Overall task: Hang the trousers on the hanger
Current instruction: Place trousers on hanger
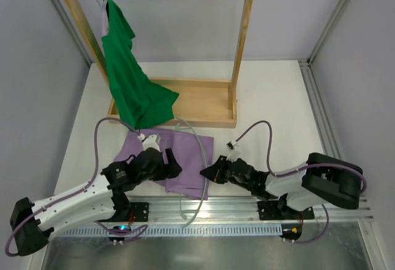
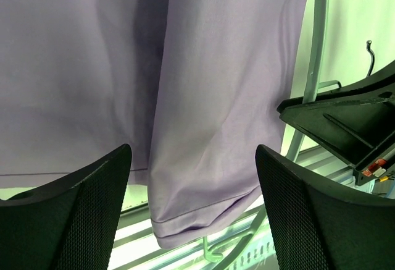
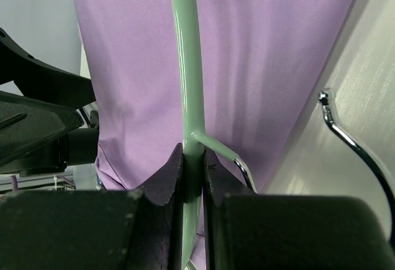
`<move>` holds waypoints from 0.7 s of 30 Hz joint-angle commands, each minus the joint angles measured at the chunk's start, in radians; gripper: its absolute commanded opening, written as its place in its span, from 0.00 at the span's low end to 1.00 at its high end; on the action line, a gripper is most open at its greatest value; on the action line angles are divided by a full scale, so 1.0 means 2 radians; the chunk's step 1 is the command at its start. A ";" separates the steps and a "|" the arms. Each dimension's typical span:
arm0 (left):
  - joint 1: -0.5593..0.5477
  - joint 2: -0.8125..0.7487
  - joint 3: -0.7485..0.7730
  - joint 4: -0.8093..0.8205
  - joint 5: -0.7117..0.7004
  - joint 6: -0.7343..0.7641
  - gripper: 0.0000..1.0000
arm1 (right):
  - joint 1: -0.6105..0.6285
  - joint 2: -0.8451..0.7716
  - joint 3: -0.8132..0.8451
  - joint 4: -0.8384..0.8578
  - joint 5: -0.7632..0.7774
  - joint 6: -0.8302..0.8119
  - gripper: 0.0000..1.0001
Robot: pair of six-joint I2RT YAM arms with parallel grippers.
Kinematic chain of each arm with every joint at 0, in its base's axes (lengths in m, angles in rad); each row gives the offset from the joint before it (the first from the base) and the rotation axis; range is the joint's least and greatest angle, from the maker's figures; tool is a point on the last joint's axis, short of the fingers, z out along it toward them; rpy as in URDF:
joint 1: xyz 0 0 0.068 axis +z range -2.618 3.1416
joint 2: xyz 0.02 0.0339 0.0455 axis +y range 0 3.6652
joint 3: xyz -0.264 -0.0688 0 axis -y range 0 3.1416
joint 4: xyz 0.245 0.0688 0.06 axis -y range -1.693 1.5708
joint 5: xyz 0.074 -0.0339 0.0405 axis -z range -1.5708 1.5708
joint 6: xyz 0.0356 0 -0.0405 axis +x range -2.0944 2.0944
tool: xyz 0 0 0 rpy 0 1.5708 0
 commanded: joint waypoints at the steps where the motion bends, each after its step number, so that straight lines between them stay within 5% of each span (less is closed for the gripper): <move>1: 0.004 0.006 -0.004 0.029 -0.006 0.025 0.81 | -0.002 -0.001 -0.004 0.024 0.009 -0.004 0.04; 10: 0.049 0.062 -0.021 0.089 0.058 0.038 0.70 | -0.004 -0.020 -0.013 0.012 0.012 0.000 0.04; 12: 0.060 0.066 -0.028 0.126 0.077 0.034 0.61 | -0.004 -0.024 -0.013 0.002 0.012 0.000 0.04; 18: 0.065 0.079 -0.029 0.189 0.139 0.012 0.00 | -0.007 -0.063 -0.018 -0.054 0.022 -0.001 0.04; 21: 0.065 0.085 -0.022 0.192 0.159 -0.003 0.01 | -0.010 -0.116 -0.024 -0.130 0.038 0.005 0.04</move>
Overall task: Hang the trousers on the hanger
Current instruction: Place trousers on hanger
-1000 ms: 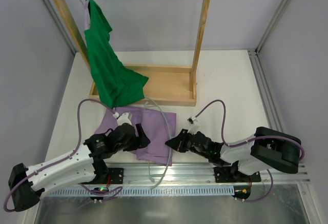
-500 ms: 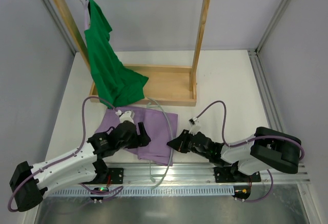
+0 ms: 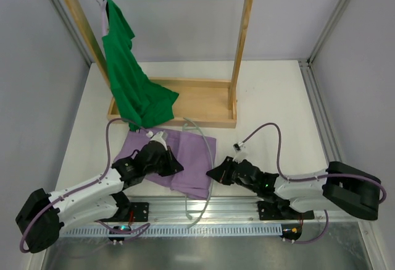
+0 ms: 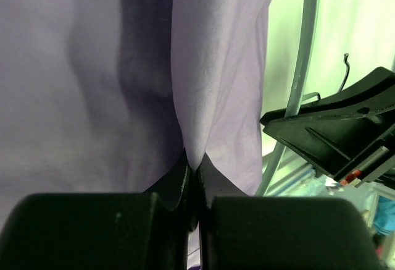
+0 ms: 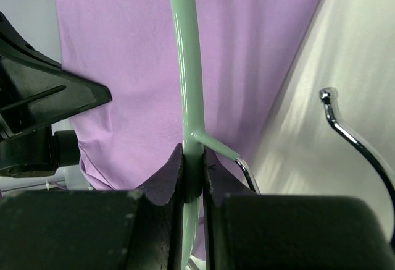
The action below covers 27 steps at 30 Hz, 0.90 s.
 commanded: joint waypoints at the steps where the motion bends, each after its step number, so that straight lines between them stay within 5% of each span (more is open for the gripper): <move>1: 0.003 0.004 0.017 0.045 0.051 -0.021 0.00 | -0.004 -0.067 -0.011 -0.073 0.038 -0.002 0.04; 9: 0.002 -0.002 0.073 0.016 0.072 -0.048 0.01 | -0.006 -0.306 -0.033 -0.321 0.093 0.018 0.04; 14: 0.001 0.029 0.118 -0.003 0.081 -0.040 0.00 | -0.005 -0.376 -0.050 -0.379 0.100 0.034 0.04; 19: 0.001 0.050 0.146 -0.011 0.080 -0.034 0.00 | -0.005 -0.354 -0.044 -0.345 0.099 0.026 0.04; 27: 0.001 0.033 0.180 -0.064 0.058 -0.031 0.00 | -0.005 -0.209 -0.018 -0.237 0.092 0.021 0.04</move>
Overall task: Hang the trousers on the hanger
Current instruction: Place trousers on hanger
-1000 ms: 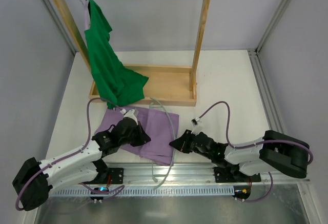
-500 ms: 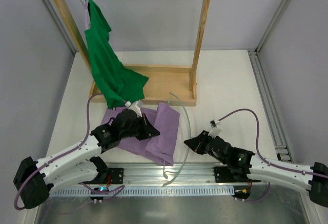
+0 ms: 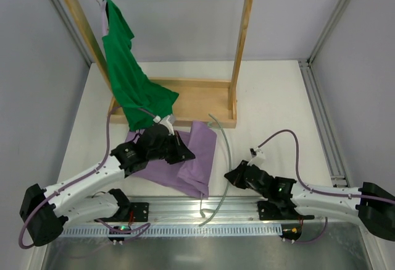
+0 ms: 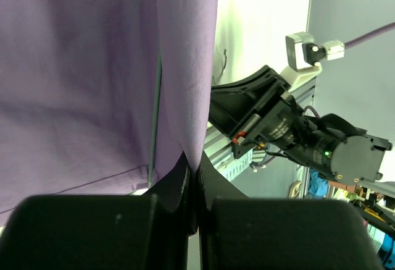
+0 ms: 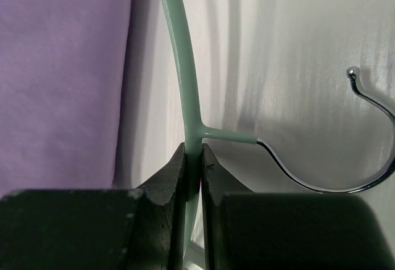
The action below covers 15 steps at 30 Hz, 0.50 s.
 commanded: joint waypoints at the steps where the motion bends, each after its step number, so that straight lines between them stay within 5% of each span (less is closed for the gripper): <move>1: -0.001 -0.021 0.035 -0.018 -0.014 0.006 0.00 | 0.000 0.034 0.021 0.050 0.018 0.001 0.04; 4: -0.010 -0.021 0.032 -0.003 -0.031 -0.011 0.00 | -0.001 0.009 0.026 -0.012 0.040 0.038 0.04; 10: -0.065 0.061 0.069 0.058 -0.035 -0.024 0.00 | -0.001 -0.203 0.031 -0.282 0.084 0.112 0.04; 15: -0.097 0.120 0.095 0.117 -0.031 -0.040 0.00 | 0.000 -0.290 0.080 -0.497 0.112 0.156 0.04</move>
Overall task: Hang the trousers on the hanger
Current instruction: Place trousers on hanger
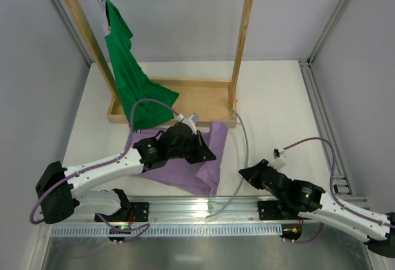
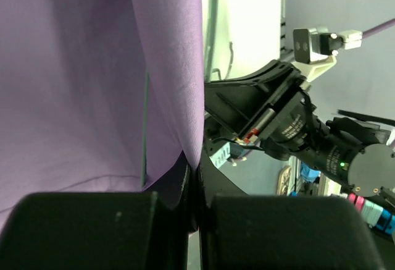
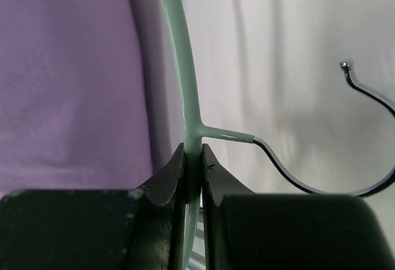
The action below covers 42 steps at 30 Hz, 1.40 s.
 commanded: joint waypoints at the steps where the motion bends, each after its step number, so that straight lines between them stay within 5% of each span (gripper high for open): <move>1: -0.019 0.030 0.034 0.074 -0.006 -0.014 0.00 | -0.001 -0.027 0.034 -0.185 0.046 0.042 0.04; 8: -0.032 0.050 0.066 0.063 -0.014 -0.002 0.00 | 0.000 0.117 0.098 -0.106 0.039 -0.065 0.04; 25: 0.049 -0.074 0.116 -0.300 -0.188 0.107 0.00 | -0.003 0.310 0.088 0.181 -0.007 -0.135 0.04; 35: 0.111 -0.104 0.029 -0.326 -0.196 0.146 0.00 | -0.017 0.401 0.144 0.195 0.017 -0.160 0.04; 42: 0.148 -0.089 -0.012 -0.314 -0.224 0.158 0.00 | -0.030 0.355 0.110 0.148 0.044 -0.116 0.04</move>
